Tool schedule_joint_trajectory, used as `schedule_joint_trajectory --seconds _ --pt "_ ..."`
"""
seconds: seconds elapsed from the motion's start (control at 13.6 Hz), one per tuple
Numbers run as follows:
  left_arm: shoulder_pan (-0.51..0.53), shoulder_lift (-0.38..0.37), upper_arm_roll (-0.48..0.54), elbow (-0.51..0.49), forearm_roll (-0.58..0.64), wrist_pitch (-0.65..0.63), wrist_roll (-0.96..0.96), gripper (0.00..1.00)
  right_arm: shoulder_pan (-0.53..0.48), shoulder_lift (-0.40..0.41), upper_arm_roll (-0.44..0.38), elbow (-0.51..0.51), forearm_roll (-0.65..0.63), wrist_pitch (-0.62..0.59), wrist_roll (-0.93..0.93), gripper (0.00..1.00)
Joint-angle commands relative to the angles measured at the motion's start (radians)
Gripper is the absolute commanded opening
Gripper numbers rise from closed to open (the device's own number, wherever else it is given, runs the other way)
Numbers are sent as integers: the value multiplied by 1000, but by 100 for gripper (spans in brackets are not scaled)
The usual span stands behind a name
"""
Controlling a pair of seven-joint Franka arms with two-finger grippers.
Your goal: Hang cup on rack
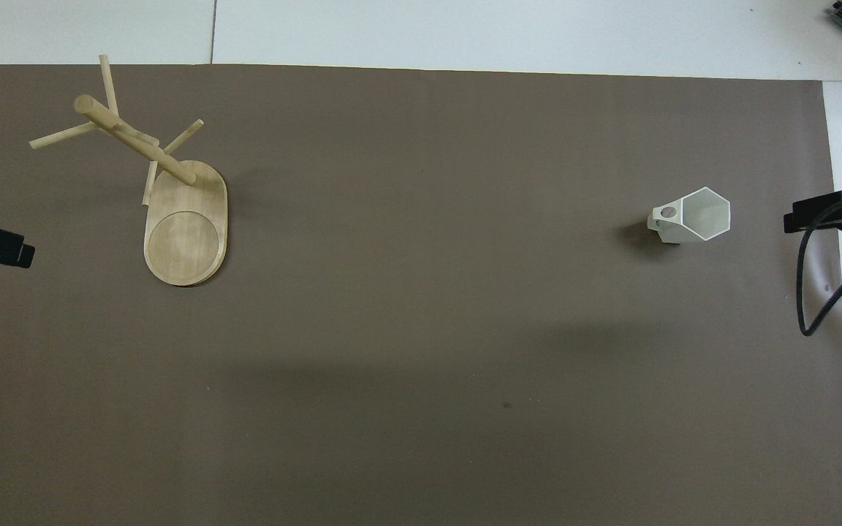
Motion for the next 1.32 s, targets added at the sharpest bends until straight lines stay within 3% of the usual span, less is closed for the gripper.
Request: schedule_joint_trajectory --seconds 0.0,0.37,0.59,1.25 --pt "14 -29 -6 -31 -10 -1 7 100 -15 -37 10 -114 -2 91 -30 100" --pt "12 -29 -6 -31 -10 -1 7 100 -9 9 10 -261 -4 320 -57 100" --pt "14 -29 -6 -31 -10 -1 7 100 -15 75 10 -268 -4 421 -67 100" --pt "12 -29 -6 -31 -10 -1 8 100 -56 144 9 -313 1 551 -65 100"
